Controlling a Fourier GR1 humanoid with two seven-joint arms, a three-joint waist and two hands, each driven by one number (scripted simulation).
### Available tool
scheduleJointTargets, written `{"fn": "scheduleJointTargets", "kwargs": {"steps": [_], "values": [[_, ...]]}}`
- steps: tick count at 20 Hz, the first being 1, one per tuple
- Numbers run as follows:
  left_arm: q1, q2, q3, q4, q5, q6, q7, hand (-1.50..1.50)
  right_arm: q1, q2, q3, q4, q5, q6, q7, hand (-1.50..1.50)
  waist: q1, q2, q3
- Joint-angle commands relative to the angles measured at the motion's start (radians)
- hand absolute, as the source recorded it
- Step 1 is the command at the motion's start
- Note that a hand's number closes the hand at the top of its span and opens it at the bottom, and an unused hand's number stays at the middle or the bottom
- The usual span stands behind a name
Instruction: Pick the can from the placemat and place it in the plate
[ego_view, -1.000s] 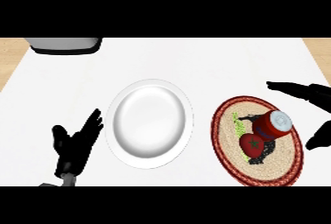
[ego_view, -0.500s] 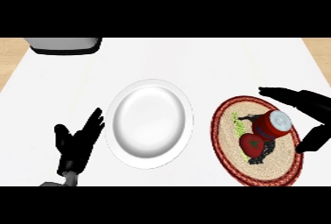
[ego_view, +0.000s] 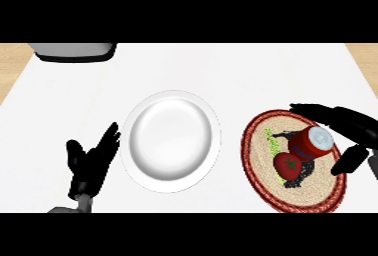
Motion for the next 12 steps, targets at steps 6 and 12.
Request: {"fn": "scheduleJointTargets", "kwargs": {"steps": [6,12], "values": [[-0.011,-0.021,0.038,0.043,-0.011,-0.039,0.002,0.00,-0.009,0.025,0.058,0.118,0.180,-0.092,-0.145,1.50,0.003,0.004,-0.001],[0.003,-0.053,0.035,-0.032,-0.051,-0.012,0.047,0.00,-0.047,0.117,0.021,0.163,0.260,-0.198,-0.143,1.50,0.002,0.002,-0.001]]}}
